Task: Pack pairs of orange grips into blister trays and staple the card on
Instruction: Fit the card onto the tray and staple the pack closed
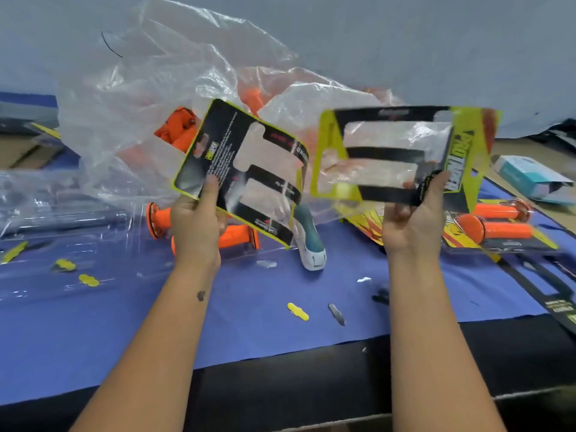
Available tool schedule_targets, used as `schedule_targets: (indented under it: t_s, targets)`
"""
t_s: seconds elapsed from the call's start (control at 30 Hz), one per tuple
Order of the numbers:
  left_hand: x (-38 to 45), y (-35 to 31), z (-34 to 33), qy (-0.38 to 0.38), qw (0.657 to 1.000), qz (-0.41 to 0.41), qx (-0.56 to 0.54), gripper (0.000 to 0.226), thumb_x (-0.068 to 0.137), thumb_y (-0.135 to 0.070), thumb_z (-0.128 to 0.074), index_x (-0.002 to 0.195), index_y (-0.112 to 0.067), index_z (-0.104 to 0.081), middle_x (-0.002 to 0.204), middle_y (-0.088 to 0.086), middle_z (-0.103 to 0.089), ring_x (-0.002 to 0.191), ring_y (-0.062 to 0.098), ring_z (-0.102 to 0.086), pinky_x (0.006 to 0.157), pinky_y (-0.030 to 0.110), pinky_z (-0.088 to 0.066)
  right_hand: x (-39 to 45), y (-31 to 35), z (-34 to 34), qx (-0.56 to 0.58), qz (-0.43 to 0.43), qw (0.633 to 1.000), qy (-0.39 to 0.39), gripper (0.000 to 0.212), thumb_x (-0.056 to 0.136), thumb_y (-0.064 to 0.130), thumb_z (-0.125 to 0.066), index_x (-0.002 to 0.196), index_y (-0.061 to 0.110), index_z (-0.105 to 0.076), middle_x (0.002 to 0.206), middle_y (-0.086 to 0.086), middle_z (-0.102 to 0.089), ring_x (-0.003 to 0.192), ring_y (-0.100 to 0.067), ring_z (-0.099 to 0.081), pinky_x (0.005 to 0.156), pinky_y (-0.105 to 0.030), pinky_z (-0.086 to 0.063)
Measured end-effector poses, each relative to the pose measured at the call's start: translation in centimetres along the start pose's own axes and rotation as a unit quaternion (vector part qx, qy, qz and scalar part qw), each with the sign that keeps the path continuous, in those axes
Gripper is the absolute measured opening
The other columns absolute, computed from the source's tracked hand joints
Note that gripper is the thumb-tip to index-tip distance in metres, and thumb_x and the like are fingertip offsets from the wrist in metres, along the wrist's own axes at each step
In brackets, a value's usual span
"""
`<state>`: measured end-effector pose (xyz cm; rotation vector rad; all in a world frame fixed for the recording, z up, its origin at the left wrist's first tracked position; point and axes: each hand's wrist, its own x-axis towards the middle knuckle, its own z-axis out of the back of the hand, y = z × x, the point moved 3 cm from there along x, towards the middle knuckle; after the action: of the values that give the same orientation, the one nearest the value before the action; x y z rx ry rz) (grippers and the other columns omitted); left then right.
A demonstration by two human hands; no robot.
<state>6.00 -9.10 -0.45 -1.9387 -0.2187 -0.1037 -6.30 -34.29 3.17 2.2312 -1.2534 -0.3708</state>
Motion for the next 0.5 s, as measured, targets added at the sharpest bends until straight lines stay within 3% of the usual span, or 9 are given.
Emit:
schedule_targets:
  t_s: [0.07, 0.13, 0.2, 0.3, 0.37, 0.43, 0.5]
  targets:
    - [-0.6, 0.4, -0.5, 0.025, 0.997, -0.031, 0.062, 0.055, 0.097, -0.031, -0.058, 0.044, -0.018, -0.053, 0.033, -0.006, -0.043, 0.031, 0.006, -0.036, 0.038, 0.016, -0.031, 0.3, 0.7, 0.4, 0.019, 0.002, 0.999, -0.042, 0.023, 0.098, 0.041, -0.054, 0.093, 0.020, -0.061, 0.067, 0.008, -0.063, 0.044, -0.004, -0.041, 0.047, -0.014, -0.036]
    - [-0.9, 0.8, -0.7, 0.053, 0.993, -0.049, 0.095, 0.051, 0.095, -0.034, -0.059, 0.044, -0.026, -0.062, 0.036, -0.003, -0.050, 0.034, 0.006, -0.042, 0.042, 0.016, -0.036, 0.5, 1.0, 0.8, 0.047, 0.011, 0.994, -0.097, 0.022, 0.098, 0.035, -0.057, 0.090, 0.014, -0.058, 0.067, 0.003, -0.064, 0.047, -0.005, -0.053, 0.047, -0.015, -0.043]
    - [-1.1, 1.0, -0.9, 0.069, 0.989, -0.058, 0.114, 0.054, 0.092, -0.038, -0.059, 0.041, -0.021, -0.058, 0.037, -0.001, -0.052, 0.035, 0.008, -0.044, 0.044, 0.016, -0.039, 0.5, 0.8, 1.2, 0.055, 0.013, 0.989, -0.134, 0.019, 0.098, 0.027, -0.059, 0.096, 0.010, -0.052, 0.077, -0.003, -0.066, 0.061, -0.008, -0.064, 0.053, -0.015, -0.050]
    - [-1.4, 1.1, -1.1, 0.076, 0.986, -0.059, 0.136, 0.058, 0.089, -0.043, -0.059, 0.038, -0.015, -0.054, 0.038, 0.002, -0.051, 0.036, 0.012, -0.043, 0.044, 0.018, -0.039, 0.6, -0.2, 1.7, 0.047, 0.004, 0.990, -0.134, 0.011, 0.099, 0.015, -0.056, 0.093, 0.007, -0.052, 0.087, -0.009, -0.063, 0.076, -0.012, -0.065, 0.069, -0.018, -0.056]
    - [-1.6, 0.8, -1.2, 0.069, 0.985, -0.069, 0.143, 0.059, 0.089, -0.043, -0.059, 0.041, -0.009, -0.051, 0.038, 0.004, -0.049, 0.038, 0.016, -0.043, 0.044, 0.023, -0.039, 0.6, -0.9, 1.5, 0.008, -0.025, 0.993, -0.114, 0.011, 0.099, 0.012, -0.054, 0.090, 0.008, -0.055, 0.086, -0.006, -0.060, 0.076, -0.012, -0.063, 0.074, -0.021, -0.054]
    - [-1.8, 0.3, -1.2, 0.038, 0.980, -0.104, 0.165, 0.057, 0.088, -0.044, -0.057, 0.055, 0.002, -0.053, 0.044, 0.015, -0.048, 0.045, 0.020, -0.042, 0.047, 0.034, -0.037, 0.0, -1.7, 1.0, -0.088, -0.044, 0.989, -0.109, 0.013, 0.098, 0.012, -0.055, 0.085, 0.013, -0.051, 0.077, -0.002, -0.054, 0.060, -0.010, -0.060, 0.058, -0.020, -0.049]
    - [-2.4, -0.2, -1.1, 0.002, 0.971, -0.146, 0.189, 0.051, 0.089, -0.045, -0.054, 0.062, -0.003, -0.058, 0.048, 0.011, -0.054, 0.048, 0.016, -0.043, 0.050, 0.037, -0.037, -1.2, -2.5, -0.2, -0.221, -0.015, 0.973, -0.063, 0.017, 0.095, 0.011, -0.056, 0.080, 0.015, -0.048, 0.065, 0.000, -0.047, 0.044, -0.010, -0.050, 0.043, -0.019, -0.036]
